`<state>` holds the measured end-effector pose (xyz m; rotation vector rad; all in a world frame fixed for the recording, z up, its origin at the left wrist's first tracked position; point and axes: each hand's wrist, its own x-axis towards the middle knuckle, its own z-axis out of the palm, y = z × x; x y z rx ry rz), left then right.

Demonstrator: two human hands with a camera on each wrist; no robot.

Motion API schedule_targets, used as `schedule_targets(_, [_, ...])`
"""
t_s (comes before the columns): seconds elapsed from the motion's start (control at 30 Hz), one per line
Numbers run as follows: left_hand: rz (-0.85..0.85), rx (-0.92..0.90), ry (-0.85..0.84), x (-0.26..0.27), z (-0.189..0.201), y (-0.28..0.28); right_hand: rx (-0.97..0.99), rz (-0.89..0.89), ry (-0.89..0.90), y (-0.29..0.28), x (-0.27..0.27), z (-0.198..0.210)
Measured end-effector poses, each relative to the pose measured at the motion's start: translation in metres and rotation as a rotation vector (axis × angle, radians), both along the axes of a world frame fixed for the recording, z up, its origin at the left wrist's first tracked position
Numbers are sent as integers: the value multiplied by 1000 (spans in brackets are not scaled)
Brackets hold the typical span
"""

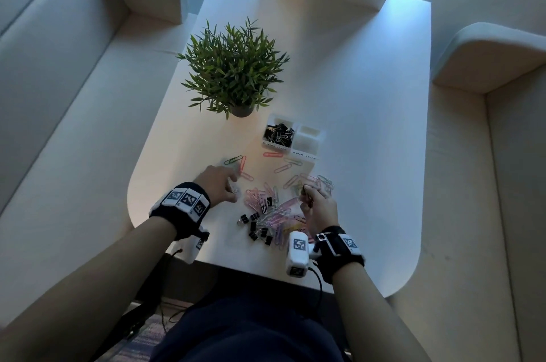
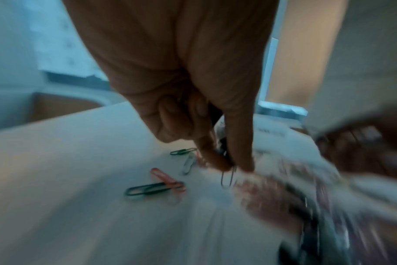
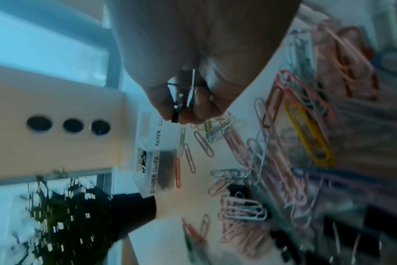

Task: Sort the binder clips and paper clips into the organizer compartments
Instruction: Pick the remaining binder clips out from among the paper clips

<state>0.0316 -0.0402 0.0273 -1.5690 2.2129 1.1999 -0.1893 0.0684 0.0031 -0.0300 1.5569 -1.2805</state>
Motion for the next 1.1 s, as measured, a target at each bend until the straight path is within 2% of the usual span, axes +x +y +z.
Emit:
schedule_targets(0.07, [15,-18,83,-4,3,1,60,8,-90,0,2,2])
schedule_targets(0.13, [33,-62,212,-9,7,4,12,60,-107,4,5,2])
schedule_targets(0.23, [96,-57,379,-12,11,11,-124,261,-14,10,13,5])
schedule_targets(0.33, [155,-28,485,-11,12,16,-127,533,131,8,28,11])
schedule_targets(0.4, [141,-9,519,-10,13,17,-140,617,145,4,39,16])
schedule_targets(0.63, [97,-39,535,-7,16,20,-175,470,53,-3,57,28])
schedule_targets(0.8, [101,-161,402,-7,14,20,-212,145,-480,-12,51,30])
schedule_targets(0.87, [101,-172,385,-8,10,20,-207,88,-499,-11,46,27])
schedule_targets(0.93, [116,-152,368,-8,5,20,-141,120,-310,-8,38,20])
schedule_targets(0.97, [160,-115,375,-9,2,18,-77,196,-110,-6,34,15])
schedule_targets(1.03, [313,-17,416,-12,-2,14,63,454,372,-4,26,10])
schedule_targets(1.1, [463,106,462,-21,-1,9,126,721,740,-5,21,11])
